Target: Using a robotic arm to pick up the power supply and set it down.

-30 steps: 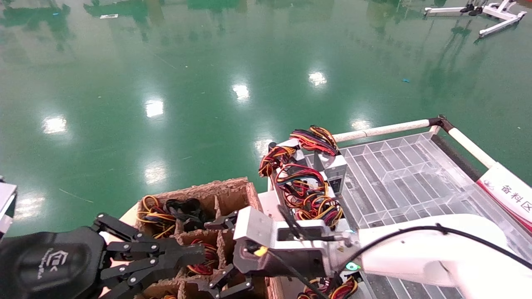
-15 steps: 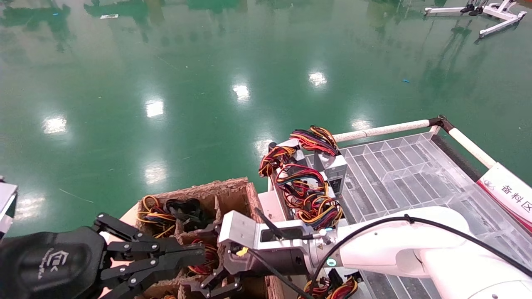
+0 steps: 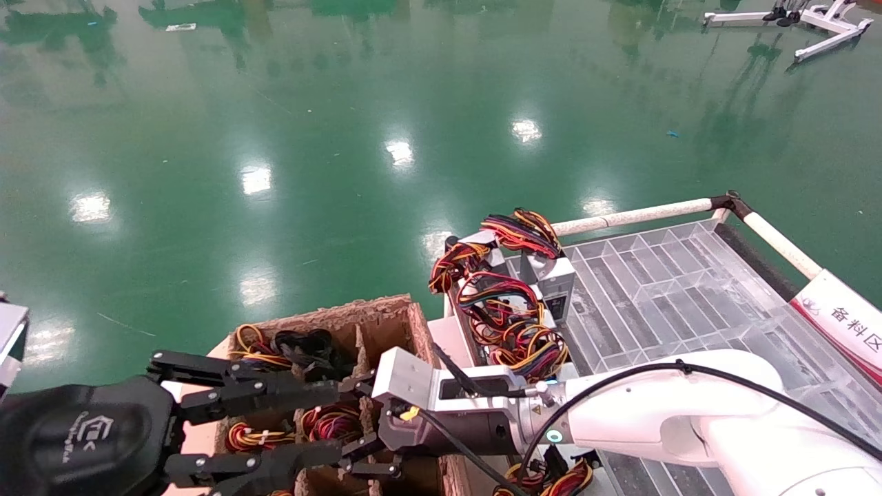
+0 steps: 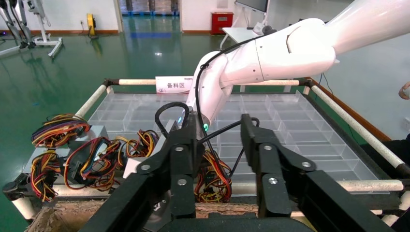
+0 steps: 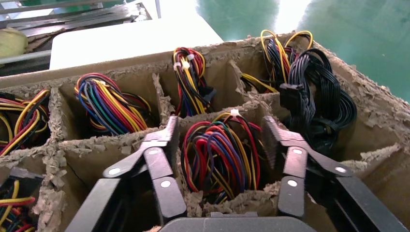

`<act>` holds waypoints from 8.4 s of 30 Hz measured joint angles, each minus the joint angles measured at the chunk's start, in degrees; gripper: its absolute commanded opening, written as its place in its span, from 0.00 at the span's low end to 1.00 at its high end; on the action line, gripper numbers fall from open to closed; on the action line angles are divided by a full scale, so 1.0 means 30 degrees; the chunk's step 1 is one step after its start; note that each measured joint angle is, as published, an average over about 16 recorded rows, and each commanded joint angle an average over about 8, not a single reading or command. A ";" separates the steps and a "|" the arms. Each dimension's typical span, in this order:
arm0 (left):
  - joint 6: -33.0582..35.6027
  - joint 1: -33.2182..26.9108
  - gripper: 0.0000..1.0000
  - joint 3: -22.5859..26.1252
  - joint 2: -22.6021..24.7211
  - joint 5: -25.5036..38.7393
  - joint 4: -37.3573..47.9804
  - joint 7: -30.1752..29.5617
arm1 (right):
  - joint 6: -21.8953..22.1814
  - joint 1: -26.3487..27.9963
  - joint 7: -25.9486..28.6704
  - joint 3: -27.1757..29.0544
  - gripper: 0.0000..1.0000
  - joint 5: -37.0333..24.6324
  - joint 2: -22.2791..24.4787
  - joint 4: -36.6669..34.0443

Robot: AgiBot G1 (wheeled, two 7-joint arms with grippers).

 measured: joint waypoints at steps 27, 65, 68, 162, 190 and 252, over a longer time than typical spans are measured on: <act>-0.0002 -0.0001 1.00 0.0005 -0.0002 -0.0004 0.0000 0.0003 | -0.0686 0.0433 0.0126 -0.0744 0.00 0.0813 0.0230 -0.0571; -0.0005 -0.0003 1.00 0.0013 -0.0005 -0.0009 0.0000 0.0006 | -0.2433 0.3137 0.3233 0.2682 0.00 0.5318 0.5006 0.6101; -0.0005 -0.0003 1.00 0.0014 -0.0005 -0.0009 0.0000 0.0007 | -0.2791 0.4053 0.3265 0.2761 0.00 0.5170 0.5588 0.5797; -0.0012 -0.0008 1.00 0.0032 -0.0012 -0.0022 0.0000 0.0016 | -0.4267 0.9422 -0.5920 -0.2460 0.00 -0.0410 0.9608 -0.7295; -0.0015 -0.0010 1.00 0.0037 -0.0014 -0.0025 0.0000 0.0018 | -0.1576 0.9496 -0.5620 -0.2710 0.00 -0.0768 0.8229 -0.7254; -0.0019 -0.0008 1.00 0.0045 -0.0018 -0.0034 0.0010 0.0024 | -0.0646 0.9880 -0.2746 -0.2231 1.00 -0.0075 0.6513 -0.8197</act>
